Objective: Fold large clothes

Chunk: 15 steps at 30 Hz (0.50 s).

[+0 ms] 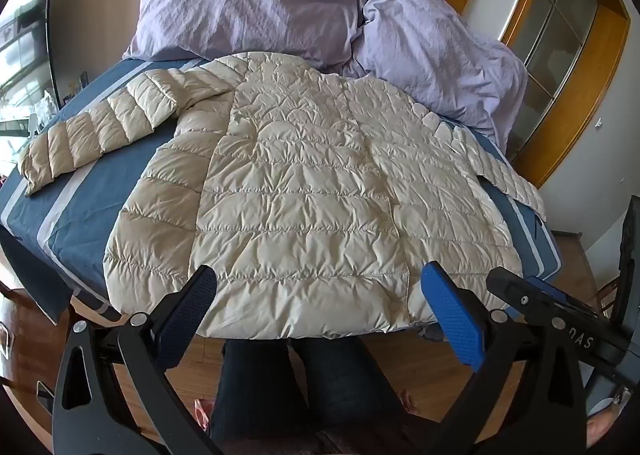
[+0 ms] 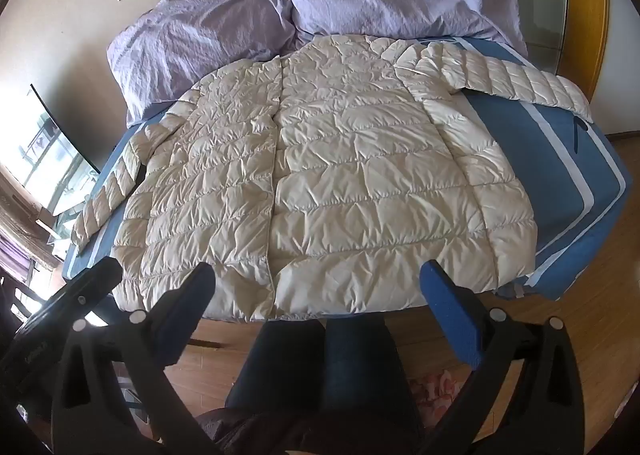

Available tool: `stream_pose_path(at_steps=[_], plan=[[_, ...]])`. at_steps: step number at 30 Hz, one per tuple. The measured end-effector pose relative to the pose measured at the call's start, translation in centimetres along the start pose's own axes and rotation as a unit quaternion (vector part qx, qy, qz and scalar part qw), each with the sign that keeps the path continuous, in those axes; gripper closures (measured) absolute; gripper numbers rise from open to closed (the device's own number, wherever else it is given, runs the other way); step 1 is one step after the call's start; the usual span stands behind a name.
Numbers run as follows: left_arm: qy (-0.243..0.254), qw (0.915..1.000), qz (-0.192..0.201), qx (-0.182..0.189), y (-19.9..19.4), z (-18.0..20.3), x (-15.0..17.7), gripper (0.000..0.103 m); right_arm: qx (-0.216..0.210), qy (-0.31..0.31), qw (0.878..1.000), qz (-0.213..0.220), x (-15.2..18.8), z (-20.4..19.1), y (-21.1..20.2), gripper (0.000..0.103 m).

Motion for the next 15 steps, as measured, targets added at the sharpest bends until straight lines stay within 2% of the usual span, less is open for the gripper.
stream_pose_path(at_steps=[15], plan=[[0.0,1.0,-0.003,-0.002,0.03,-0.02,0.04,0.001,0.001,0.001,1.0,-0.003,-0.01,0.05,0.23,0.002]])
Point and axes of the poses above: each gripper's, at about its wrist camera, not at the fingertips, and y roughly the way its jaws point, z to its right, x to its underside, the point moved 6 cm from there along y, roughly the way its jaws point, and after that the axes turned 4 degrees about -z, right-handed, at the moved point
